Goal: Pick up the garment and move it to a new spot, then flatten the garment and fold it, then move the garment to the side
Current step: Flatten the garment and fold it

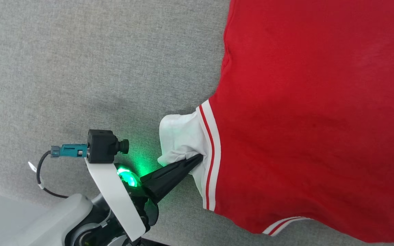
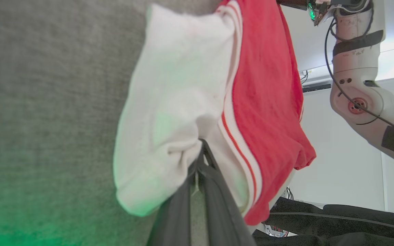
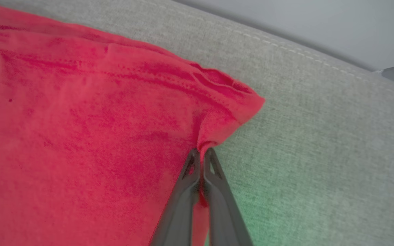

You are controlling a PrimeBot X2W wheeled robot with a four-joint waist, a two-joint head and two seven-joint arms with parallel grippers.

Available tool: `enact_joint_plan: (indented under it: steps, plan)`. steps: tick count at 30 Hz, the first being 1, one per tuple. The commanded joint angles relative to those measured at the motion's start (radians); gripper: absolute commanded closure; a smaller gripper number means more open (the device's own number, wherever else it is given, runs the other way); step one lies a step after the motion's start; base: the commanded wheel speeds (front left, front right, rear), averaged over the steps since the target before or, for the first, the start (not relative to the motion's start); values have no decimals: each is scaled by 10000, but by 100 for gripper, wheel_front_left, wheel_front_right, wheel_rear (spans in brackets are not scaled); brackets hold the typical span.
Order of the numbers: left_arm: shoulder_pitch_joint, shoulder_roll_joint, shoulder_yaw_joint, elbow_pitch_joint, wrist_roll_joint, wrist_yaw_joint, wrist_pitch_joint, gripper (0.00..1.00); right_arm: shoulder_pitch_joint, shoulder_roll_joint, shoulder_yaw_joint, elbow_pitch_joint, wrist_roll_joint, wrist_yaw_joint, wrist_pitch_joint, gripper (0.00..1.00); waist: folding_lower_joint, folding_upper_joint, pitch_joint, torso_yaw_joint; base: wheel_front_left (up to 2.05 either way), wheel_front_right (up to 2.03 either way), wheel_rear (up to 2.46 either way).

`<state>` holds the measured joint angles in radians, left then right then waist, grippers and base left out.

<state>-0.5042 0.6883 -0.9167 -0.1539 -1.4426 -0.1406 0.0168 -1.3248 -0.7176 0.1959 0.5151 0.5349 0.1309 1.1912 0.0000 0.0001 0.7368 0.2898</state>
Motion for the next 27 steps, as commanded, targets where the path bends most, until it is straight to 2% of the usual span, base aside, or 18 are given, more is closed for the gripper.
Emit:
enact_joint_plan:
  steps: [1, 6, 12, 16, 20, 21, 27]
  plan:
    - [-185, -269, -71, 567, -107, 185, -82, 100, 363, -9, 83, 210, 41, -3, -35, 100, 0, -1, -107, -81, 0, 0, 0]
    - [-82, -7, -162, 714, -324, 167, -359, 100, 617, -118, 293, 21, 568, -3, -599, 100, 0, -1, -712, -395, 0, 0, 0]
    - [351, 461, -128, 824, -580, 136, -751, 100, 1833, -710, 1041, -941, 1653, -3, -1028, 100, 0, -1, -1695, -950, 0, 0, 0]
    - [536, 614, -137, 871, -756, 115, -933, 100, 3277, -1429, 1370, -2076, 2529, -3, -1366, 100, 0, -1, -2376, -1215, 0, 0, 0]
    - [776, 777, -67, 998, -917, 115, -1130, 100, 5115, -1994, 1289, -3303, 3437, -3, -1655, 100, 0, -1, -2962, -1511, 0, 0, 0]
    - [776, 777, -67, 998, -917, 115, -1130, 100, 5115, -1994, 1289, -3303, 3437, -3, -1655, 100, 0, -1, -2962, -1511, 0, 0, 0]
    - [1204, 1073, 23, 1029, -1062, 115, -1461, 100, 8245, -2521, 774, -5241, 4359, -3, -1890, 100, 0, -1, -3503, -1940, 0, 0, 0]
